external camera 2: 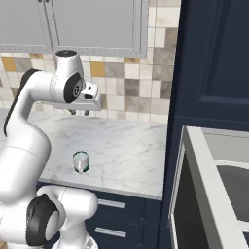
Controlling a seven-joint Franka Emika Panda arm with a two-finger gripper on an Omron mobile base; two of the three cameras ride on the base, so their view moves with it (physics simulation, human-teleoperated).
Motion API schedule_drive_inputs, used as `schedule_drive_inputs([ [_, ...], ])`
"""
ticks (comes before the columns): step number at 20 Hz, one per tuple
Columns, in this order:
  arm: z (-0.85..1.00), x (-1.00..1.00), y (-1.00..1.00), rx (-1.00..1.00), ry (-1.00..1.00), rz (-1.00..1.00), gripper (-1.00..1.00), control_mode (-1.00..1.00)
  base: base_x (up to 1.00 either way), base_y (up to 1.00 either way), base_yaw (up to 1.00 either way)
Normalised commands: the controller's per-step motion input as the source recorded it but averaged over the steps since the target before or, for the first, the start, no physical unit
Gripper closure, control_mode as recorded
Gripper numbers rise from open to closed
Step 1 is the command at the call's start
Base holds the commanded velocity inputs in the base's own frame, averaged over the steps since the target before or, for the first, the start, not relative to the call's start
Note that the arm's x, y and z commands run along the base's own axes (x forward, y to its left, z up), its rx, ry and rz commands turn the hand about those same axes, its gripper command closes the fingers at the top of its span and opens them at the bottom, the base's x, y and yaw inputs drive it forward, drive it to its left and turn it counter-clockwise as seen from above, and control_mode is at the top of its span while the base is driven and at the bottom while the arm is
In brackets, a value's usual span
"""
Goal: Pick the mug from the counter and place it inside the microwave. Then close the microwave.
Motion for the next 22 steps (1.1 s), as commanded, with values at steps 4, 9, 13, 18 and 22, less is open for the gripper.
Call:
schedule_drive_inputs([
  [4, 0.0, 0.0, 0.0, 0.0, -0.01, 0.0, -1.0, -1.0, 0.0, 0.0, 0.0],
  [9, -0.13, -0.02, 0.0, 0.0, 0.0, -0.08, -1.0, -1.0, 0.0, 0.0, 0.0],
  [13, -0.1, -0.42, 0.0, 0.0, 0.0, 0.0, -1.0, -1.0, 0.0, 0.0, 0.0],
  [18, -0.21, -0.34, 0.01, 0.0, 0.0, 0.0, -1.0, -1.0, 0.0, 0.0, 0.0],
  [22, -0.12, -0.38, 0.0, 0.0, 0.0, 0.0, -1.0, -1.0, 0.0, 0.0, 0.0],
])
